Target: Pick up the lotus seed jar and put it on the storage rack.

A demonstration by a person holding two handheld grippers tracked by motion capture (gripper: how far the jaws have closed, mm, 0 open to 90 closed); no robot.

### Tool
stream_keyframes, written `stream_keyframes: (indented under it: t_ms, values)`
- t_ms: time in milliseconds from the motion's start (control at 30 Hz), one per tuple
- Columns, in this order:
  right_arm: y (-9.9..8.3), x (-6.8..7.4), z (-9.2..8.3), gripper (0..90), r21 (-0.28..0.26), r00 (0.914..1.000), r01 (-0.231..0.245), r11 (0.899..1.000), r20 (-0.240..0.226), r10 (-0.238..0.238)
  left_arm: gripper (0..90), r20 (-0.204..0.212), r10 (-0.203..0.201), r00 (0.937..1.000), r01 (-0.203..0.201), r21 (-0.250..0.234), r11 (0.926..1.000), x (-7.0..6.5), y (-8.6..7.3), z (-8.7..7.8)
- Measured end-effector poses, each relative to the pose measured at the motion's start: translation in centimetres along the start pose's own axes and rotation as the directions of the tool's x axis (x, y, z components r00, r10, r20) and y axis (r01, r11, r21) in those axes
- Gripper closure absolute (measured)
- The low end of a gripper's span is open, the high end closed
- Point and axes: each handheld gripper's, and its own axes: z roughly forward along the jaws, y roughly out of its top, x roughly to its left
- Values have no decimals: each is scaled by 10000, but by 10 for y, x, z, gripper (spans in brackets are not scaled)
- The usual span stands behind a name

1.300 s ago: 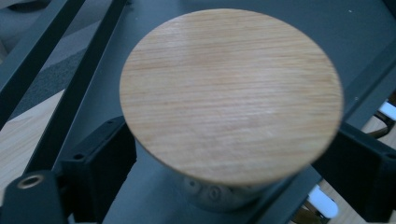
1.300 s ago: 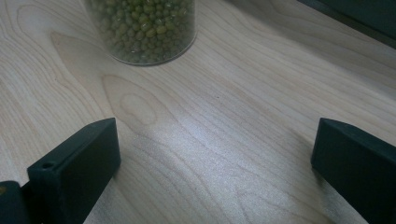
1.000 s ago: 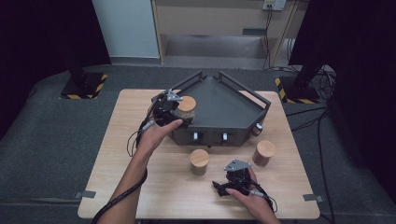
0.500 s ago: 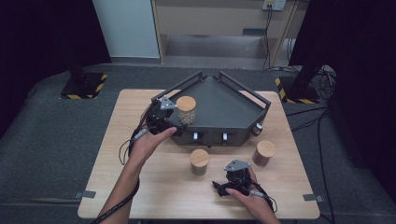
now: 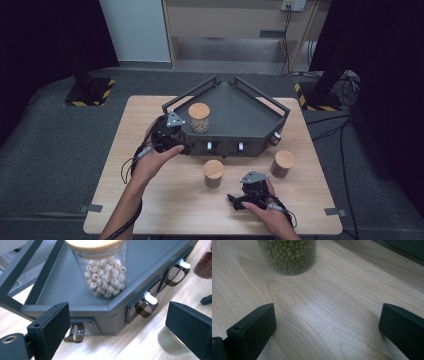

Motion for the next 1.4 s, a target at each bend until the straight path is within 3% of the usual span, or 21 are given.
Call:
stream_keyframes:
  t_ms: [733, 1400]
  values:
    - [0, 0, 0, 15, 0, 10000, -4, 10000, -4, 4, 45, 11, 88, 10000, -89, 311, 9995, -15, -33, -10]
    - [0, 0, 0, 15, 2, 10000, -4, 10000, -3, 4, 43, 122, -363, 9993, 355, 617, 9975, -23, -66, -3]
